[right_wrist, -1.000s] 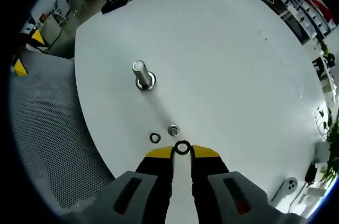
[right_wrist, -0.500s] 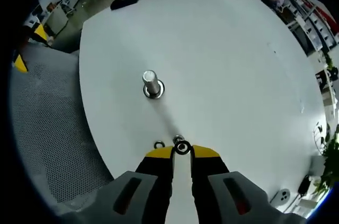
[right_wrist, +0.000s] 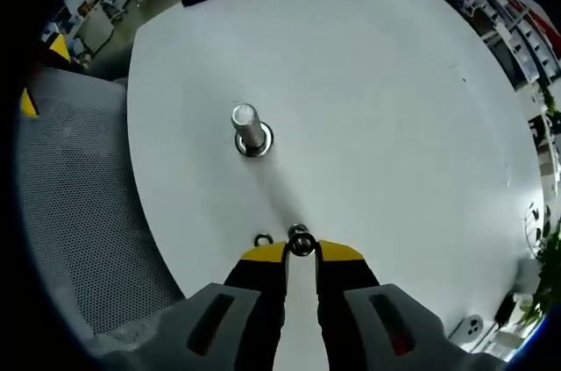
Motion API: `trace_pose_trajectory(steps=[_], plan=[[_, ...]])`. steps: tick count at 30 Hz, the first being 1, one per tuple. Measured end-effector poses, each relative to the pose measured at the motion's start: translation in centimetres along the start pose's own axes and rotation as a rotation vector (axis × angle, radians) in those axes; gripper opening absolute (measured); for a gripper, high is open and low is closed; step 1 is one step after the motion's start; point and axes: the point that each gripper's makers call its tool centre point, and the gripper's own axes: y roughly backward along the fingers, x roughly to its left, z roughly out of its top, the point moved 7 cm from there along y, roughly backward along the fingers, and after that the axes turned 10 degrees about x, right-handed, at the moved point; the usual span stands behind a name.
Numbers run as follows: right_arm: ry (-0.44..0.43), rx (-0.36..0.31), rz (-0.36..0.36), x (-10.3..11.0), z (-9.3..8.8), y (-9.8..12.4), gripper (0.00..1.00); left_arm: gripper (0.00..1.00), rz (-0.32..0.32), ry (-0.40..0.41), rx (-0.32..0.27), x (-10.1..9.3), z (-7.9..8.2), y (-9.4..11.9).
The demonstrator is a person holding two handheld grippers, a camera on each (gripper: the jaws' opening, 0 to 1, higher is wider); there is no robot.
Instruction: Place the washer onto the threaded stud by aligning its center hole with the stud, sliding it down to the base, and recovering from edge contact or off-axis alignment until the washer reaches the visible bottom stop.
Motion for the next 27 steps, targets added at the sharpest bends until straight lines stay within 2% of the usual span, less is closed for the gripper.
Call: trace_pose_trajectory(steps=[15, 27], plan=[[0.028, 0.058, 0.028, 0.2, 0.3, -3.1, 0.14, 0.33, 0.001, 0.005, 0.011, 0.1, -0.1, -0.1], [0.012, 0.049, 0.034, 0.0, 0.3, -3.2, 0.16, 0.32, 0.004, 0.006, 0.01, 0.1, -0.1, -0.1]])
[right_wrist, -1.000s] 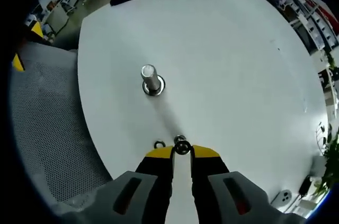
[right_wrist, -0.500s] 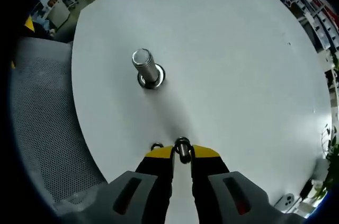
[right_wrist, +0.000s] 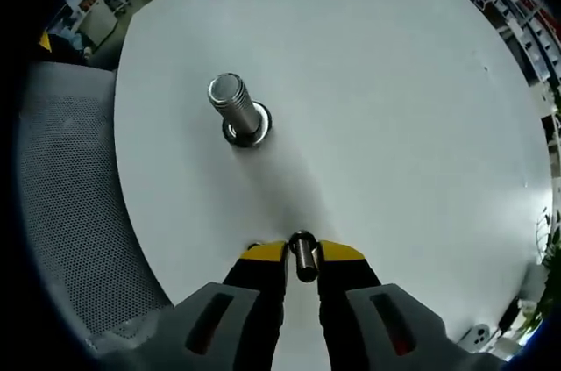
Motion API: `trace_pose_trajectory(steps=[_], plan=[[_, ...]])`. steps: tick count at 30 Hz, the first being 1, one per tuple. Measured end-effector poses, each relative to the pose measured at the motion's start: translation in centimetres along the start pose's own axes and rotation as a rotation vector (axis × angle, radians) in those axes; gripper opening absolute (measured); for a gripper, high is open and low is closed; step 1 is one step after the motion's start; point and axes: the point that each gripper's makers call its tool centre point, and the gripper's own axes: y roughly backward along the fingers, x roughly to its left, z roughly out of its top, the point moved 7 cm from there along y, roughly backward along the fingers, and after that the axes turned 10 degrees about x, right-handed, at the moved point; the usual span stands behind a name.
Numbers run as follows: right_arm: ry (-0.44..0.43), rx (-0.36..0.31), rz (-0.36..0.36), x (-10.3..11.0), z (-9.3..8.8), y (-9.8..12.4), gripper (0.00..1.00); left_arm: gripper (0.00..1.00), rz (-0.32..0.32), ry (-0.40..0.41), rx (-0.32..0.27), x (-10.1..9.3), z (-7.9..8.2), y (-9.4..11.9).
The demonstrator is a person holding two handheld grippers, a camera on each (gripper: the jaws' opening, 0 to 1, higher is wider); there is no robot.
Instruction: Place the washer onto the threaded stud by aligning its center hole with the stud, sliding it down to the base, and recovering from edge contact or off-axis alignment until the washer reaches the visible bottom stop.
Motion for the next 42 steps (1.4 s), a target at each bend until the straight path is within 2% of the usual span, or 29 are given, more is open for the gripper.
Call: trace_pose_trajectory(steps=[10, 23, 36, 42], plan=[[-0.054, -0.013, -0.003, -0.2, -1.1, 0.6, 0.2, 0.32, -0.003, -0.003, 0.001, 0.0, 0.0, 0.0], [-0.119, -0.026, 0.007, 1.3, -3.4, 0.6, 0.25, 0.32, -0.004, -0.003, -0.002, 0.0, 0.0, 0.0], [-0.119, -0.046, 0.03, 3.4, -2.5, 0.3, 0.25, 0.32, -0.004, -0.008, -0.008, 0.0, 0.1, 0.1], [-0.132, -0.046, 0.041, 3.7, -2.1, -0.4, 0.25, 0.32, -0.006, -0.009, -0.011, -0.1, 0.1, 0.1]])
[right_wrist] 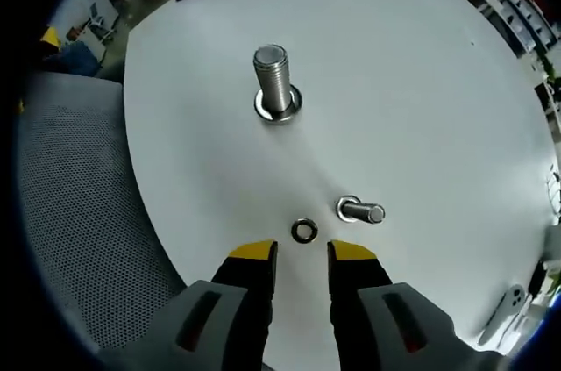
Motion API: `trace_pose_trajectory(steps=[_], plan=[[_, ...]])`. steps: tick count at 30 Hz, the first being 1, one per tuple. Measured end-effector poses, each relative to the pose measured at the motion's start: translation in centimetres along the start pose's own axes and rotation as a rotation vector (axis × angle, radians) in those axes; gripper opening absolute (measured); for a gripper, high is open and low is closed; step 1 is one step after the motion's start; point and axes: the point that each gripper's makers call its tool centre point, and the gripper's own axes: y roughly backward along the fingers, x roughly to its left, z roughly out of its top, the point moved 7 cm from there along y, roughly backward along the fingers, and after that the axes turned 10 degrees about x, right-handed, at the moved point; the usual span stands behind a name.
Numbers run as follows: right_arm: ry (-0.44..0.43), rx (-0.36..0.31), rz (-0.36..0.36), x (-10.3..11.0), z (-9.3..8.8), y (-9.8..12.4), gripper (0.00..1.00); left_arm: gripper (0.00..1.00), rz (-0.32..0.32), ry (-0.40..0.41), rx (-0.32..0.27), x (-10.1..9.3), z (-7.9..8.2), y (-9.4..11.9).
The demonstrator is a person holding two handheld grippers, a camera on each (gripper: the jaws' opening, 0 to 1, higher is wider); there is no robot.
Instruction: Place the washer onto the threaded stud by aligning its center hole with the stud, sliding it down to the base, and recovering from edge contact or off-axis alignment until the washer reaches the visible bottom stop.
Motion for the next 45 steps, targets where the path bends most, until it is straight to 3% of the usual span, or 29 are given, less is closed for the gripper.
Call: trace_pose_trajectory(steps=[15, 25, 39, 45], plan=[[0.015, 0.021, -0.003, 0.2, 0.3, -0.4, 0.23, 0.31, -0.004, 0.001, -0.004, 0.0, 0.0, 0.0], [0.015, -0.006, -0.011, -0.1, 0.5, -0.5, 0.2, 0.31, -0.004, -0.002, -0.004, 0.0, 0.1, 0.0], [0.116, 0.181, -0.029, 0.0, 2.0, -0.6, 0.15, 0.31, 0.001, 0.005, -0.001, 0.0, 0.0, 0.0], [0.094, 0.155, -0.027, -0.3, 1.6, -0.5, 0.14, 0.31, 0.002, 0.009, -0.004, 0.1, 0.0, 0.0]])
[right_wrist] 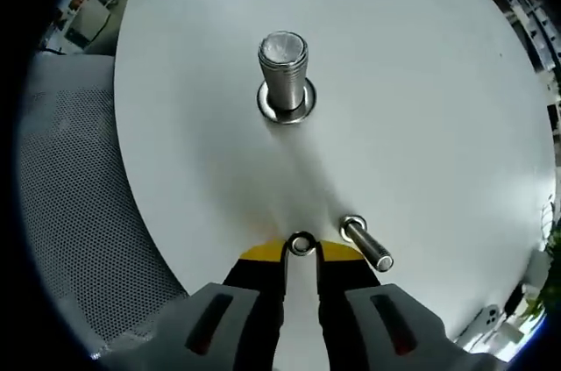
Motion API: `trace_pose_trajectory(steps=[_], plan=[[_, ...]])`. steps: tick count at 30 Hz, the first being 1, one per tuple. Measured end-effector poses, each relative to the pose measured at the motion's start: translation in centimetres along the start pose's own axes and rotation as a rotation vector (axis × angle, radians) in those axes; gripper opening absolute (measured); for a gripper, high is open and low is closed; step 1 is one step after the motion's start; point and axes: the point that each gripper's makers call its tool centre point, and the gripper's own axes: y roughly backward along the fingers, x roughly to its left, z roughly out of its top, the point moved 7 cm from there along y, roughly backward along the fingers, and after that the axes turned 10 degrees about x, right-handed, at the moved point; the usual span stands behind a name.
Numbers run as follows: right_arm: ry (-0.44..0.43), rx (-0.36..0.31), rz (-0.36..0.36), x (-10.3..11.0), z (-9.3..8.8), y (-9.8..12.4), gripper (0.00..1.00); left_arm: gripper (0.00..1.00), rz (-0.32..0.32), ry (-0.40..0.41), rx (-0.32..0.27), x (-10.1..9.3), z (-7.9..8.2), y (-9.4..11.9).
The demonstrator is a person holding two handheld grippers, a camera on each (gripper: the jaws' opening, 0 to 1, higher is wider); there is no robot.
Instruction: Place the washer onto the threaded stud by aligning its center hole with the stud, sliding it down to the base, and recovering from edge contact or off-axis alignment until the washer reaches the visible bottom stop.
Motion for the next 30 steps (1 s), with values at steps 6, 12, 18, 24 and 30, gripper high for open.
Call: trace_pose_trajectory(steps=[6, 12, 18, 24, 30], plan=[[-0.007, -0.022, -0.009, 0.2, -0.1, -0.1, 0.14, 0.31, -0.001, -0.002, 0.0, 0.0, 0.0, 0.0], [-0.057, -0.1, -0.024, 0.5, -0.7, 0.0, 0.14, 0.31, -0.003, 0.002, -0.003, 0.0, 0.1, 0.0], [-0.059, -0.156, -0.017, 0.4, -1.1, -0.1, 0.13, 0.31, -0.002, -0.001, 0.0, 0.0, 0.0, 0.0], [-0.061, -0.14, -0.02, 0.4, -1.4, -0.2, 0.13, 0.31, 0.006, 0.0, 0.003, 0.0, 0.0, 0.0], [-0.116, -0.168, -0.018, -0.3, -2.2, 1.3, 0.13, 0.31, 0.006, -0.004, 0.001, 0.0, 0.0, 0.0]])
